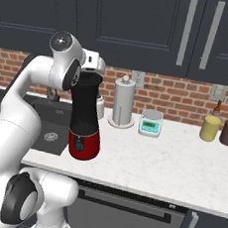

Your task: Close the lid blender by securely placing the lid on top.

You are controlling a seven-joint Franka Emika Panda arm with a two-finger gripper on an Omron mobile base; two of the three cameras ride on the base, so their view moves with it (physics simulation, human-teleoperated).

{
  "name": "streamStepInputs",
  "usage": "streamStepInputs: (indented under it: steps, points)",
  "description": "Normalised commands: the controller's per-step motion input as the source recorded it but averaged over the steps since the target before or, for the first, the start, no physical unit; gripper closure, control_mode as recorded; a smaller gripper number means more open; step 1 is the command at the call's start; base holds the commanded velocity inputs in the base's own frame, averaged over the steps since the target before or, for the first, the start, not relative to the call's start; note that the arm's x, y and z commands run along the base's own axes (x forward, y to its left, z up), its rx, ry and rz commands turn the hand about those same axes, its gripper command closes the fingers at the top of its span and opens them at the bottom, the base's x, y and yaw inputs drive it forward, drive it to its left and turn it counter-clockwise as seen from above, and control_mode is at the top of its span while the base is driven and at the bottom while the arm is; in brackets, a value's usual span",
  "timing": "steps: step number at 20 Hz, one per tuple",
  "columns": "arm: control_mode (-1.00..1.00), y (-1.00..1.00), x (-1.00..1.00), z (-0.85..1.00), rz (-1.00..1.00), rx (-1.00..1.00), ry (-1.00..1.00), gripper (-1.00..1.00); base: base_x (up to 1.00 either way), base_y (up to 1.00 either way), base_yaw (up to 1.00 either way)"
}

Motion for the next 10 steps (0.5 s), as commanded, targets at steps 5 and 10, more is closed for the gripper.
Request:
streamStepInputs:
  steps: [5, 10]
  points:
    - [-1.0, 0.04, 0.0, 0.0, 0.0, 0.0, 0.0, -1.0, 0.0, 0.0, 0.0]
    - [-1.0, 0.18, 0.0, 0.0, 0.0, 0.03, 0.0, -1.0, 0.0, 0.0, 0.0]
